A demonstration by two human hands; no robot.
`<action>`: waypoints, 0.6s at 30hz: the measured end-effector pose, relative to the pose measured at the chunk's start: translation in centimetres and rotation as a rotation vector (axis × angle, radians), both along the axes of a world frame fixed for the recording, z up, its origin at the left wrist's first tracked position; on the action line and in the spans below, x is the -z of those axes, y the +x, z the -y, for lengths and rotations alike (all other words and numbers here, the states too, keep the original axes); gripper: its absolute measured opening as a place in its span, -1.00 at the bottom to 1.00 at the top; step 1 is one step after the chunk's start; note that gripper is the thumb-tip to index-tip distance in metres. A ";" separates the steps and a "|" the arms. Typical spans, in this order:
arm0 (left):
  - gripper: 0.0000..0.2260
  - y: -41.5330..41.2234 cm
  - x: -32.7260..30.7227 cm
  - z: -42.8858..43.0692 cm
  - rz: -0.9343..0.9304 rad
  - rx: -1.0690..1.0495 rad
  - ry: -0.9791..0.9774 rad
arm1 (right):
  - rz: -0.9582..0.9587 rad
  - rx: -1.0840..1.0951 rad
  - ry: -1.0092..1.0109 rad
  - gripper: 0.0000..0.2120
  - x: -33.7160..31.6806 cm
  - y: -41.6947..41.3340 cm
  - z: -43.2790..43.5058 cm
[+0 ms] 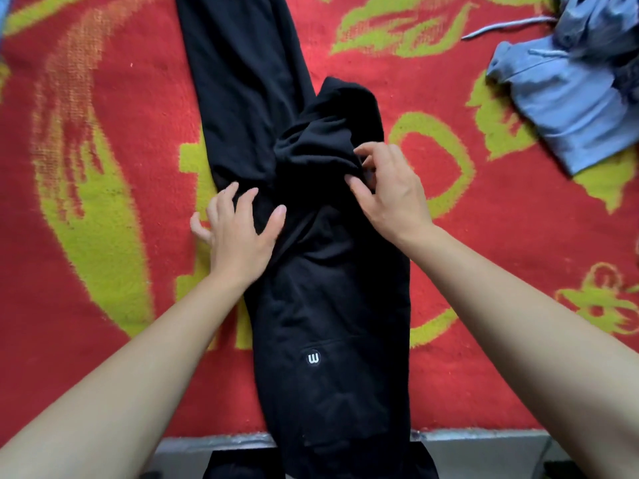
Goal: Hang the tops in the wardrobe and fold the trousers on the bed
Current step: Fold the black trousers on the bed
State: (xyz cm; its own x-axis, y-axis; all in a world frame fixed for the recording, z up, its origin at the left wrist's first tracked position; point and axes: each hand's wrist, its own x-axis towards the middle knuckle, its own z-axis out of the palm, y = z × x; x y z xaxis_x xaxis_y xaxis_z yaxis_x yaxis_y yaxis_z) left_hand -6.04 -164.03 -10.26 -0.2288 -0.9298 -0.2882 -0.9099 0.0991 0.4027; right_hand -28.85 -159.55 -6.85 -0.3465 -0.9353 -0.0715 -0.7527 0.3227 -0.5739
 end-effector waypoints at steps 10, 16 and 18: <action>-0.79 -7.1 -2.9 4.7 -0.700 -0.368 0.327 | 0.495 0.209 0.167 -0.81 -1.8 -1.0 2.8; -0.84 -5.5 -4.3 5.4 -1.189 -0.568 1.106 | 1.279 0.335 0.428 -0.76 -3.2 -1.9 3.7; -0.75 -5.3 -4.8 5.4 -1.340 -0.584 1.211 | 1.459 0.367 0.467 -0.71 -3.4 -2.2 4.1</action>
